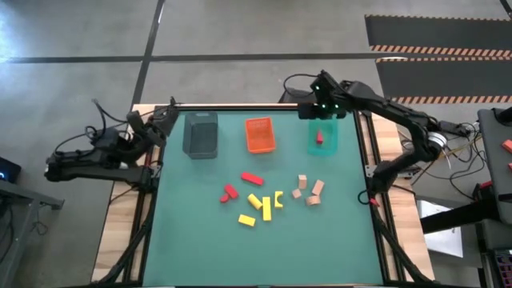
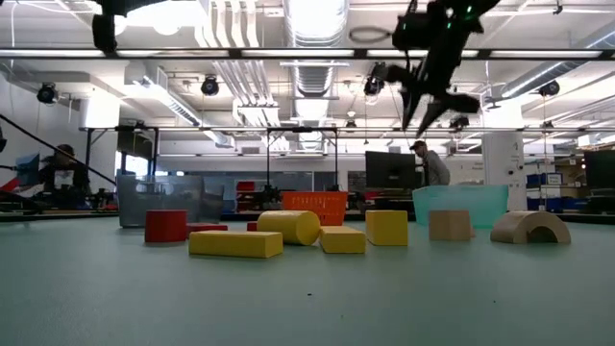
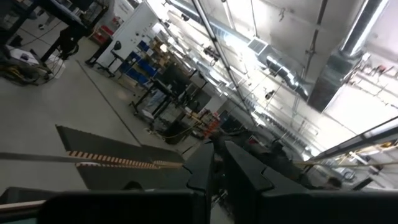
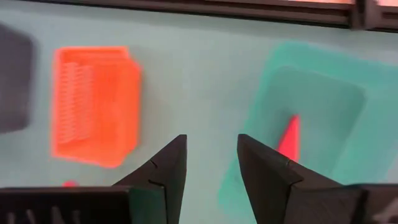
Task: Sort & place blocks by color
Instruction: Put the yellow block into the black bin
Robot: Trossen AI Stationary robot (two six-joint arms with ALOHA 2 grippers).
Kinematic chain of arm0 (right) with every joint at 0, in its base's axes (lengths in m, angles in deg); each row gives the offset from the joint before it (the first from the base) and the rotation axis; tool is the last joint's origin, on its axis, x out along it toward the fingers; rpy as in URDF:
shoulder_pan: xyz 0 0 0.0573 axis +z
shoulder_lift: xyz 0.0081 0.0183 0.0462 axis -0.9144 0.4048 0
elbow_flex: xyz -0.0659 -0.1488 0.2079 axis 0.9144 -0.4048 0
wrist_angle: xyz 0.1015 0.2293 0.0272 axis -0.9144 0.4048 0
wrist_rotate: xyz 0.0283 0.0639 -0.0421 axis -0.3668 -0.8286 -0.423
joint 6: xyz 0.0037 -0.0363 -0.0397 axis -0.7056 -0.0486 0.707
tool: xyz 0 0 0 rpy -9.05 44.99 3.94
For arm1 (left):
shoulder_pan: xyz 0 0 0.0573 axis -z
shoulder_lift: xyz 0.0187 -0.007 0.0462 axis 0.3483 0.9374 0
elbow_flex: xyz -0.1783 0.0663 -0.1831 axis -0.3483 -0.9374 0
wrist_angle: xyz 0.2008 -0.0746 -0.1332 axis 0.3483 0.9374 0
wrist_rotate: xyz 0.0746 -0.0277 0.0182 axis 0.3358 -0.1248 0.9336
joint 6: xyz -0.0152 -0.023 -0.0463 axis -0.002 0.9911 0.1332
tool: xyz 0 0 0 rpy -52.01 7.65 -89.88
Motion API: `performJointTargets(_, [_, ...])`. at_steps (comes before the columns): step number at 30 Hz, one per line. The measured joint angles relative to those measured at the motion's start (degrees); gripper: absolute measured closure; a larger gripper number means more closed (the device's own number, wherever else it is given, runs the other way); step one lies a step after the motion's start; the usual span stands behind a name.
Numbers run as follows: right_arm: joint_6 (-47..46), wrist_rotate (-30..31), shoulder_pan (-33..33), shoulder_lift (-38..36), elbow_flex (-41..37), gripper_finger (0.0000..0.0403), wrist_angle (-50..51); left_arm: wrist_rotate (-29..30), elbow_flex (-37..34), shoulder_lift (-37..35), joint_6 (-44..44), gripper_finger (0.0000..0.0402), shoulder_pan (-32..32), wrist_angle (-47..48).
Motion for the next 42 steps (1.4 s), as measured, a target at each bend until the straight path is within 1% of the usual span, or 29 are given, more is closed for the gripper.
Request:
performJointTargets(5, [-4.9, 0.0, 8.0, -5.0, -0.1, 0.0281, 0.0, -0.5, 0.0, 2.6, 0.3, 0.0382, 0.0, -0.1])
performJointTargets(10, [-7.8, -0.1, 16.3, -8.3, -0.2, 0.0286, 0.1, -1.9, 0.0, 4.6, 0.4, 0.0382, 0.0, -0.4])
performJointTargets(12, [-8.1, -0.3, 19.6, -9.4, -0.2, 0.0289, 0.4, -3.2, 0.5, 5.4, 0.9, 0.0381, 0.0, -0.4])
performJointTargets(15, [-8.1, -0.5, 24.5, -10.5, -0.2, 0.0293, 2.6, -6.2, 1.8, 7.3, 4.1, 0.0382, 0.0, -0.7])
performJointTargets(18, [-6.7, -0.4, 28.6, -11.2, -0.2, 0.0297, 5.6, -9.5, 3.4, 10.3, 7.7, 0.0382, 0.0, -0.7])
performJointTargets(21, [-3.5, 0.1, 31.6, -11.7, -0.3, 0.0299, 8.1, -12.6, 5.6, 13.9, 10.9, 0.0382, 0.5, -0.7])
performJointTargets(24, [0.6, 2.1, 34.1, -12.6, -0.8, 0.0298, 8.3, -15.0, 8.3, 18.1, 13.7, 0.0382, 1.7, -0.9])
performJointTargets(28, [6.0, 5.4, 36.7, -14.4, -0.9, 0.0301, 7.9, -15.4, 12.0, 24.1, 15.6, 0.0382, 4.6, -1.6])
performJointTargets(31, [10.1, 7.5, 37.8, -16.3, -1.7, 0.0301, 4.0, -15.4, 15.2, 27.8, 17.8, 0.0382, 6.2, -2.2])
performJointTargets(36, [18.5, 7.4, 37.9, -20.0, -5.0, 0.0301, -5.1, -15.2, 19.3, 34.3, 22.8, 0.0382, 8.8, -1.8])
performJointTargets(40, [22.4, 6.5, 37.8, -22.7, -9.7, 0.0305, -13.0, -15.2, 21.5, 38.7, 27.9, 0.0382, 11.2, -1.8])
performJointTargets(42, [23.1, 4.0, 37.8, -23.8, -12.9, 0.031, -17.7, -15.2, 22.3, 40.8, 30.6, 0.0382, 12.5, -1.6])
